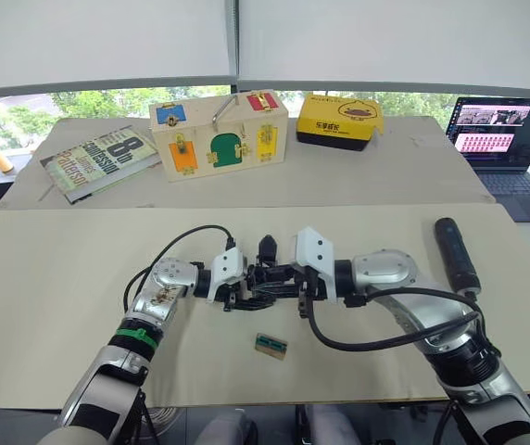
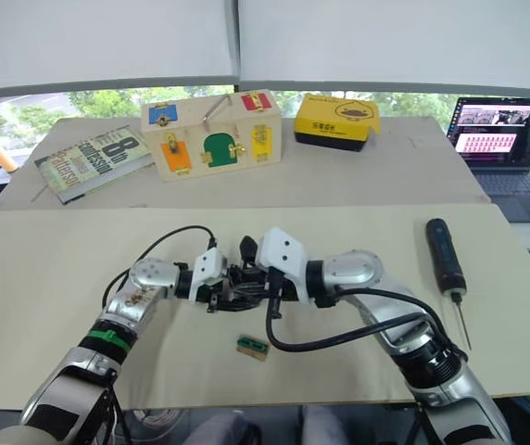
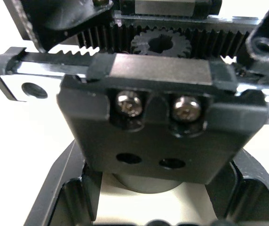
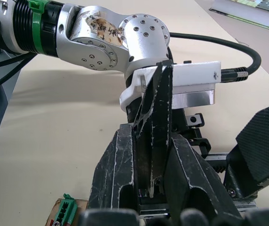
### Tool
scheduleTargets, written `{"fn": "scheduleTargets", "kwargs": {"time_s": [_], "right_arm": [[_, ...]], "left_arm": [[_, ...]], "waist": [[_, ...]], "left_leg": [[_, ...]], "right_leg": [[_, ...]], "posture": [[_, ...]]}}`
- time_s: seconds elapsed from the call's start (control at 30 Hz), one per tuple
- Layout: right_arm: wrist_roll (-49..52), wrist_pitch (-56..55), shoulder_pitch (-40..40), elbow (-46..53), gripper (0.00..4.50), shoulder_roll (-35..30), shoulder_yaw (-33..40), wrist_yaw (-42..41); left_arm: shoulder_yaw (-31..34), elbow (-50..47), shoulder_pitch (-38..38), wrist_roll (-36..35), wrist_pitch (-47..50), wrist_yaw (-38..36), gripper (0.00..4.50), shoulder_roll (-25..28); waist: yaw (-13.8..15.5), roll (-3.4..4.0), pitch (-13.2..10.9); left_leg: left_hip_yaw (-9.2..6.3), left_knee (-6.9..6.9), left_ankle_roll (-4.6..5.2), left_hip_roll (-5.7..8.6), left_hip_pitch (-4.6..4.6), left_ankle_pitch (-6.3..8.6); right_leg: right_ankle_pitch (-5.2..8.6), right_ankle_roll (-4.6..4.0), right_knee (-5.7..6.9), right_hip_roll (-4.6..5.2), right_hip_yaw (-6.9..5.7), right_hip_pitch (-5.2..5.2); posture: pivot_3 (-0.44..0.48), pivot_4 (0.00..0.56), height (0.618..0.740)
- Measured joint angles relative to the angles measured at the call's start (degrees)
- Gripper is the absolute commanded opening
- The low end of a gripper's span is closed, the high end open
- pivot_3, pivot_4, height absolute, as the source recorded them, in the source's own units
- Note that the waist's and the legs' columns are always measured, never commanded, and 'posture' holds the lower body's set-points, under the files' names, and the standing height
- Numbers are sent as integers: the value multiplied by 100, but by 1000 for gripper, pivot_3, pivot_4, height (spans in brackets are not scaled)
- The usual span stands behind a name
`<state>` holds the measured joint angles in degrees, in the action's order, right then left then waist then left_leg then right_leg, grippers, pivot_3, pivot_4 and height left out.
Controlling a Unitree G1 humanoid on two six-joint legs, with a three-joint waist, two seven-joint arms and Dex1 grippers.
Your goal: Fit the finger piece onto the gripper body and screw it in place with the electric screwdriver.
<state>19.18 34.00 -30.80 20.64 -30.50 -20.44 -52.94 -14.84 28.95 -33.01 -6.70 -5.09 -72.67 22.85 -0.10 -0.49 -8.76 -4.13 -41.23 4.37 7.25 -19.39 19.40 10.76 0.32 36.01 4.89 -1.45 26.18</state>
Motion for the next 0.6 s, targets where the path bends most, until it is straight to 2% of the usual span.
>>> {"fn": "scheduleTargets", "kwargs": {"time_s": [0.6], "right_arm": [[19, 481, -238, -31, 407, -54, -143, -217]], "left_arm": [[20, -367, 336, -1, 32, 249, 2361, 77]], "waist": [[-62, -5, 76]], "left_leg": [[0, 28, 0, -2, 15, 0]], "right_leg": [[1, -1, -6, -5, 10, -2]], "posture": [[0, 150, 740]]}}
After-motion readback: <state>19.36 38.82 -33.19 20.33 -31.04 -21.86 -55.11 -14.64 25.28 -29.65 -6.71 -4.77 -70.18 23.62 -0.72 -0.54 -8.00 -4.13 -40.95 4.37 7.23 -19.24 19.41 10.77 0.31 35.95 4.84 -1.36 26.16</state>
